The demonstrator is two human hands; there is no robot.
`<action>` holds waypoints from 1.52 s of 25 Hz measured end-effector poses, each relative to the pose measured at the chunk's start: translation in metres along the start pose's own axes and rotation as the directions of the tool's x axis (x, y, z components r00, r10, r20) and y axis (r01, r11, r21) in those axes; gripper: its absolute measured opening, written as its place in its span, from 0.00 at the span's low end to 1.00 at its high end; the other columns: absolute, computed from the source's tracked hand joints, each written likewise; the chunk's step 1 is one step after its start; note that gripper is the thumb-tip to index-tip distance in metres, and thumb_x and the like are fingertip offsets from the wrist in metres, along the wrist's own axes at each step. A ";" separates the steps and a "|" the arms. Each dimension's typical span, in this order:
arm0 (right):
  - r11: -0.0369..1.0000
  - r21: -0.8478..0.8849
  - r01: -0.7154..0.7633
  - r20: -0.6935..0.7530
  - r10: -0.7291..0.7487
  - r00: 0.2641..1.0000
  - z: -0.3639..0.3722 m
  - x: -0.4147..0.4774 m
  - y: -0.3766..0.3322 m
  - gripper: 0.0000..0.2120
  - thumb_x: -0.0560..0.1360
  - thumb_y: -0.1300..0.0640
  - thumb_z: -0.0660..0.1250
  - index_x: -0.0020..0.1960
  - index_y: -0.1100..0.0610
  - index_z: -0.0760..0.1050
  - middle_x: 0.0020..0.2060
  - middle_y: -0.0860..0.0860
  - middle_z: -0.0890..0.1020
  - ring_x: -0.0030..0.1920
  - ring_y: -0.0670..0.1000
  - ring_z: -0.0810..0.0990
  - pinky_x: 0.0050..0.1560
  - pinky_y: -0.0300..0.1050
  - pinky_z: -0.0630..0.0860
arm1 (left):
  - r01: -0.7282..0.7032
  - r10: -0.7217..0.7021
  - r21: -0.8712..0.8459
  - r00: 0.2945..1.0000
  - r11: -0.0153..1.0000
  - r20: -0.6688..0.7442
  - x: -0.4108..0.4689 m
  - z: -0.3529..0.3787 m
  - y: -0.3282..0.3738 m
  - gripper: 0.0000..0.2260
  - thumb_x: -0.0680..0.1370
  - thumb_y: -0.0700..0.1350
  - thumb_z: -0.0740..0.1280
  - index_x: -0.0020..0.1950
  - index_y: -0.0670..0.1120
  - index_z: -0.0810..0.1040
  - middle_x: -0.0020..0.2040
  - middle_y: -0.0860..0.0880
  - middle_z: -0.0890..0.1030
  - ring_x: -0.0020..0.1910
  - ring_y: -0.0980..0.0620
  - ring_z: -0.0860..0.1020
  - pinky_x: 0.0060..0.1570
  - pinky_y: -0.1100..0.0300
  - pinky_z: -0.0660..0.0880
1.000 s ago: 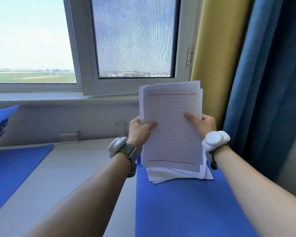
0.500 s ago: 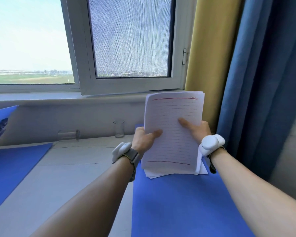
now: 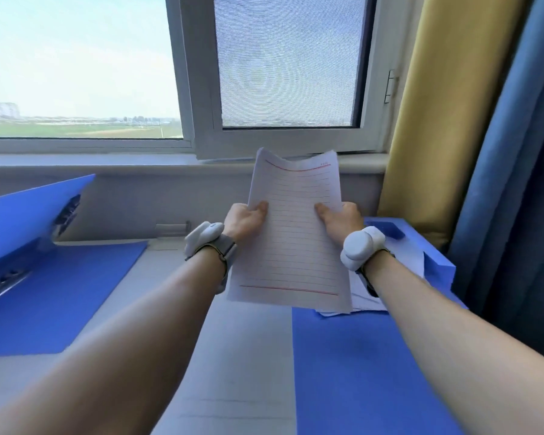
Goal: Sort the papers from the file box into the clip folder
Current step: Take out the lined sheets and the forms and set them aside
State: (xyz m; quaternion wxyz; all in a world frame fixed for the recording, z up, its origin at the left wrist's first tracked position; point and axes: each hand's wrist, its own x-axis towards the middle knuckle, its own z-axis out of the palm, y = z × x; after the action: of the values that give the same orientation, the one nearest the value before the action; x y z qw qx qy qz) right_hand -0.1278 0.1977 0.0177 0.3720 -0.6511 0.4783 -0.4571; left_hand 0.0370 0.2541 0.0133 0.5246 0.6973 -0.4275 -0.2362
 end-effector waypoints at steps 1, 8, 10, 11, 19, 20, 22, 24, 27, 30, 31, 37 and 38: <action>1.000 -0.014 0.000 0.039 0.001 0.999 0.024 -0.002 -0.001 0.16 0.77 0.54 0.63 0.57 0.66 0.78 0.54 0.60 0.82 0.56 0.60 0.80 0.51 0.48 0.74 | 0.023 -0.022 0.031 0.999 0.999 -0.048 0.004 -0.016 -0.013 0.22 0.78 0.54 0.63 0.57 0.34 0.80 0.55 0.37 0.82 0.54 0.39 0.81 0.57 0.47 0.78; 0.980 -0.200 0.002 0.174 0.033 0.984 0.133 -0.014 0.018 0.13 0.76 0.58 0.61 0.57 0.63 0.76 0.54 0.59 0.81 0.49 0.57 0.76 0.44 0.41 0.67 | 0.260 -0.215 0.249 0.957 0.933 -0.193 0.015 -0.079 -0.095 0.20 0.79 0.49 0.64 0.63 0.36 0.76 0.60 0.39 0.80 0.60 0.40 0.78 0.57 0.52 0.74; 0.970 -0.243 -0.022 0.173 0.066 0.983 0.156 -0.011 0.029 0.12 0.75 0.59 0.62 0.54 0.64 0.77 0.53 0.60 0.81 0.46 0.57 0.76 0.43 0.42 0.69 | 0.283 -0.196 0.410 0.950 0.867 -0.241 0.021 -0.084 -0.117 0.20 0.78 0.51 0.64 0.62 0.38 0.77 0.58 0.40 0.81 0.57 0.41 0.79 0.53 0.53 0.75; 0.965 -0.261 -0.030 0.178 0.078 0.981 0.165 -0.009 0.035 0.12 0.74 0.60 0.62 0.54 0.64 0.78 0.50 0.60 0.81 0.44 0.56 0.74 0.42 0.42 0.68 | 0.290 -0.179 0.487 0.948 0.824 -0.263 0.025 -0.085 -0.126 0.20 0.78 0.52 0.64 0.62 0.40 0.77 0.57 0.41 0.81 0.56 0.42 0.79 0.51 0.54 0.74; 0.933 -0.355 0.049 0.130 -0.003 0.992 0.198 0.035 0.069 0.14 0.72 0.60 0.62 0.55 0.53 0.79 0.44 0.54 0.81 0.42 0.55 0.72 0.41 0.40 0.67 | 0.166 0.007 0.789 0.977 0.591 -0.211 0.069 -0.090 -0.170 0.18 0.79 0.56 0.58 0.61 0.45 0.69 0.59 0.43 0.79 0.59 0.41 0.76 0.56 0.49 0.68; 0.931 -0.362 0.056 0.123 -0.011 0.992 0.198 0.037 0.068 0.13 0.71 0.60 0.62 0.53 0.53 0.80 0.43 0.54 0.81 0.42 0.56 0.73 0.39 0.39 0.66 | 0.175 0.006 0.791 0.975 0.587 -0.220 0.071 -0.092 -0.170 0.19 0.79 0.56 0.58 0.62 0.44 0.69 0.60 0.43 0.77 0.60 0.41 0.74 0.57 0.49 0.68; 0.923 -0.378 0.076 0.132 -0.028 0.991 0.201 0.043 0.073 0.10 0.70 0.61 0.61 0.46 0.54 0.79 0.37 0.51 0.78 0.40 0.57 0.72 0.35 0.39 0.64 | 0.187 -0.002 0.799 0.974 0.572 -0.227 0.075 -0.092 -0.171 0.21 0.79 0.56 0.58 0.65 0.44 0.67 0.64 0.41 0.74 0.63 0.40 0.71 0.59 0.47 0.66; 0.908 -0.410 0.086 0.122 -0.039 0.992 0.202 0.045 0.077 0.05 0.68 0.62 0.61 0.39 0.57 0.76 0.33 0.51 0.74 0.38 0.58 0.71 0.36 0.40 0.65 | 0.175 0.001 0.817 0.978 0.549 -0.210 0.076 -0.091 -0.174 0.21 0.79 0.56 0.58 0.67 0.45 0.66 0.65 0.41 0.71 0.64 0.39 0.68 0.60 0.46 0.64; 0.882 -0.454 0.128 0.140 -0.072 0.988 0.203 0.046 0.080 0.05 0.67 0.64 0.61 0.33 0.59 0.69 0.33 0.53 0.72 0.37 0.58 0.69 0.36 0.41 0.65 | 0.165 0.014 0.843 0.980 0.512 -0.200 0.076 -0.091 -0.174 0.19 0.79 0.57 0.57 0.62 0.46 0.72 0.64 0.41 0.70 0.64 0.39 0.67 0.60 0.46 0.62; 0.865 -0.484 0.136 0.162 -0.064 0.985 0.201 0.049 0.081 0.08 0.68 0.64 0.63 0.32 0.58 0.66 0.34 0.55 0.72 0.38 0.59 0.69 0.36 0.41 0.65 | 0.189 -0.011 0.852 0.978 0.489 -0.210 0.075 -0.091 -0.174 0.20 0.80 0.57 0.55 0.61 0.46 0.75 0.65 0.42 0.69 0.65 0.40 0.65 0.62 0.46 0.61; 0.863 -0.488 0.130 0.175 -0.049 0.983 0.201 0.048 0.082 0.09 0.68 0.64 0.63 0.31 0.58 0.66 0.32 0.55 0.72 0.37 0.59 0.68 0.34 0.40 0.64 | 0.194 -0.019 0.854 0.977 0.483 -0.211 0.074 -0.090 -0.175 0.20 0.80 0.57 0.54 0.61 0.46 0.75 0.65 0.42 0.69 0.64 0.40 0.65 0.62 0.46 0.60; 0.898 -0.437 0.045 0.244 0.070 0.967 0.192 0.038 0.050 0.08 0.72 0.62 0.64 0.41 0.66 0.79 0.40 0.60 0.81 0.47 0.63 0.79 0.42 0.45 0.76 | 0.225 -0.074 0.874 0.974 0.430 -0.215 0.068 -0.091 -0.153 0.19 0.81 0.54 0.51 0.64 0.44 0.71 0.64 0.40 0.70 0.64 0.40 0.66 0.63 0.44 0.60; 0.924 -0.380 0.048 0.228 0.043 0.973 0.185 0.039 0.038 0.10 0.73 0.60 0.65 0.48 0.65 0.81 0.47 0.60 0.83 0.52 0.61 0.81 0.47 0.45 0.77 | 0.224 -0.030 0.851 0.971 0.474 -0.238 0.068 -0.091 -0.138 0.19 0.81 0.53 0.51 0.65 0.44 0.70 0.64 0.39 0.70 0.64 0.40 0.67 0.63 0.44 0.61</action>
State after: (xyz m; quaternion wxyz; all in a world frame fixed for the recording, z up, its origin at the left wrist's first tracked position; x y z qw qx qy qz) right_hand 0.0426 0.1592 -0.0648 0.2903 -0.7607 0.5108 -0.2760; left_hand 0.1912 0.2567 -0.0767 0.1171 0.9154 -0.3827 0.0426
